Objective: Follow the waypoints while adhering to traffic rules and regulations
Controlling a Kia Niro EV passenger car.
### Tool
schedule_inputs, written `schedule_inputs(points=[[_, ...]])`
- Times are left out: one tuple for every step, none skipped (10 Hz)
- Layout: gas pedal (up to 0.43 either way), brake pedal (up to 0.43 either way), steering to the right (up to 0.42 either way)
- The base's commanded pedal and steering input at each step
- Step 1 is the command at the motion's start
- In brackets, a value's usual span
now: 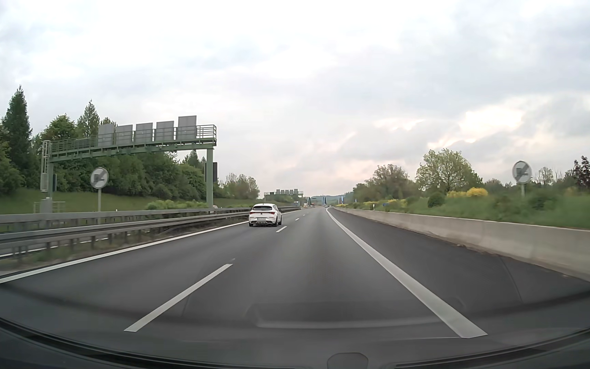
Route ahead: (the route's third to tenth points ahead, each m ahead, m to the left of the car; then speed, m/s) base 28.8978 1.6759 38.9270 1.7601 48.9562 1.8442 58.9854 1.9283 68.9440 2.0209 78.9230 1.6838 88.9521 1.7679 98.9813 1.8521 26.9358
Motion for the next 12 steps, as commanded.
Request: schedule_inputs(points=[[0.169, 0.0, 0.0], [0.169, 0.0, 0.0], [0.157, 0.0, 0.0], [0.157, 0.0, 0.0], [0.157, 0.0, 0.0], [0.15, 0.0, 0.0], [0.15, 0.0, 0.0], [0.15, 0.0, 0.0], [0.15, 0.0, 0.0], [0.15, 0.0, 0.0], [0.15, 0.0, 0.0], [0.15, 0.0, 0.0]])
